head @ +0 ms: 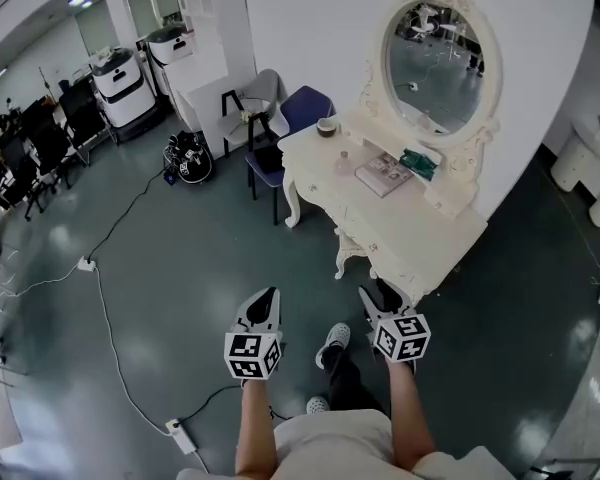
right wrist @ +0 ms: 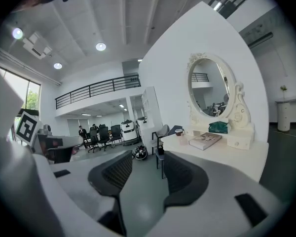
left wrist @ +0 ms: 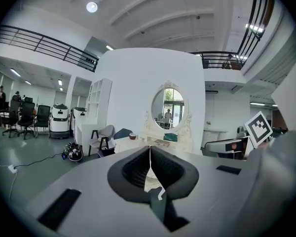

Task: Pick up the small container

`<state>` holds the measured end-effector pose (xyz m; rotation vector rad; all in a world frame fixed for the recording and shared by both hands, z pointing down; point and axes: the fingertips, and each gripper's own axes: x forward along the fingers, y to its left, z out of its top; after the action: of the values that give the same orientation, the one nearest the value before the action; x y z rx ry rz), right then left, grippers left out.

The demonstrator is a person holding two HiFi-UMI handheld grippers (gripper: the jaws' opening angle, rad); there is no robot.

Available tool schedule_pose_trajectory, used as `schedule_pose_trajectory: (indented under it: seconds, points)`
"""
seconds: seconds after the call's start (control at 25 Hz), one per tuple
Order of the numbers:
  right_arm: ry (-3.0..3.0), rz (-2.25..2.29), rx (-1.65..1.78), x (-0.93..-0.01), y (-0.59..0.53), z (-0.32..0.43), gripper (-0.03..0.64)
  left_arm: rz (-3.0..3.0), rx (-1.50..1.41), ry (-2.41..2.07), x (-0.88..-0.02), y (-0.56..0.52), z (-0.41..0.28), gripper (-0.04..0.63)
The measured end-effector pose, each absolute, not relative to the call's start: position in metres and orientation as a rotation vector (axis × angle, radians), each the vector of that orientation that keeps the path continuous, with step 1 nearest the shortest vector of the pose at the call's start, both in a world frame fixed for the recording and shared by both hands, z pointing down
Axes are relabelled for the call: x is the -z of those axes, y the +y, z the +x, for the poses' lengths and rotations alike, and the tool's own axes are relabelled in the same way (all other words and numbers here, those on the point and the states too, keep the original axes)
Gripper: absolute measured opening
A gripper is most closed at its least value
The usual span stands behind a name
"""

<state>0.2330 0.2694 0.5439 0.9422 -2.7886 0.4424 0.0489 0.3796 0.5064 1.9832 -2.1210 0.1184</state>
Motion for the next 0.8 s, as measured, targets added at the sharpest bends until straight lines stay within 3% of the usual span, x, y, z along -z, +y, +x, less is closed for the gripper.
schedule_pose_trajectory:
  seconds: [0.8]
  points:
    - [-2.776,0.877,-0.459,-0.548,0.063,0.121,0.199,1.954,-0.147,-2.137,-0.502,0.172,-0.059,0.029]
